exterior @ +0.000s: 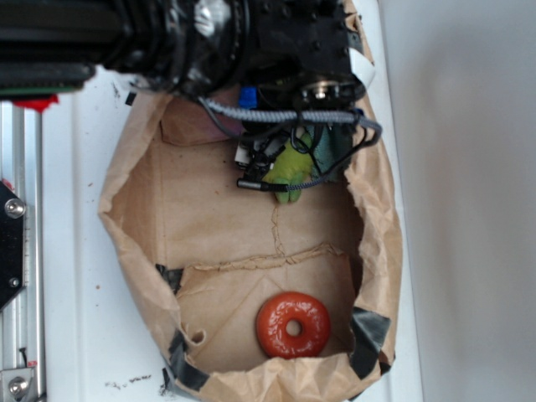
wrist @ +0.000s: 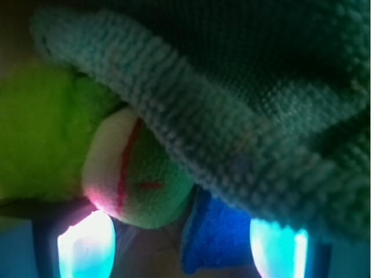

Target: Grab the blue sponge.

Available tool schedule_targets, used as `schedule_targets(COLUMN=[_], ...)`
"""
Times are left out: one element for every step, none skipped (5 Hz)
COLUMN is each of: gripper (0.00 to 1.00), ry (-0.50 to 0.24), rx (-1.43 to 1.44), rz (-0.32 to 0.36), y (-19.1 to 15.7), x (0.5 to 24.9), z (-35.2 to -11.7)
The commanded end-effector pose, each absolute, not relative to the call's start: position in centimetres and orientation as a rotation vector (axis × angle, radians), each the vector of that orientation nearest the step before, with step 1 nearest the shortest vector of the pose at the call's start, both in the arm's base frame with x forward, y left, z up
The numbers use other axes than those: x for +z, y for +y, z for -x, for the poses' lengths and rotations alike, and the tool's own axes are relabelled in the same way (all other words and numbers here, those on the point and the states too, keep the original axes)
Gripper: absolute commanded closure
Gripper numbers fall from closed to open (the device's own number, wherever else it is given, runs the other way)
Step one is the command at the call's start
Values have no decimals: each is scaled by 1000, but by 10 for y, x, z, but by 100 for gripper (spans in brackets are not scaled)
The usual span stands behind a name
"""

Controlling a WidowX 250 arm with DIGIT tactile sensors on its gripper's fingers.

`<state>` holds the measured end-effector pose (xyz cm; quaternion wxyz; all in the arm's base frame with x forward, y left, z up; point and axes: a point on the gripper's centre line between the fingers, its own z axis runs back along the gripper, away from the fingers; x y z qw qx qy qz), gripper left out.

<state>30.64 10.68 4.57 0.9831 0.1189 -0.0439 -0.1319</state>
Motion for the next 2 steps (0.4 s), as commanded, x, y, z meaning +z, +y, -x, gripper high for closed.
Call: schedule_targets(gripper=[0, 0], ry=[-156, -165], rx=[-272, -247], rz=[-248, -236], y=[109, 117], x=[73, 83], z=[-308, -302])
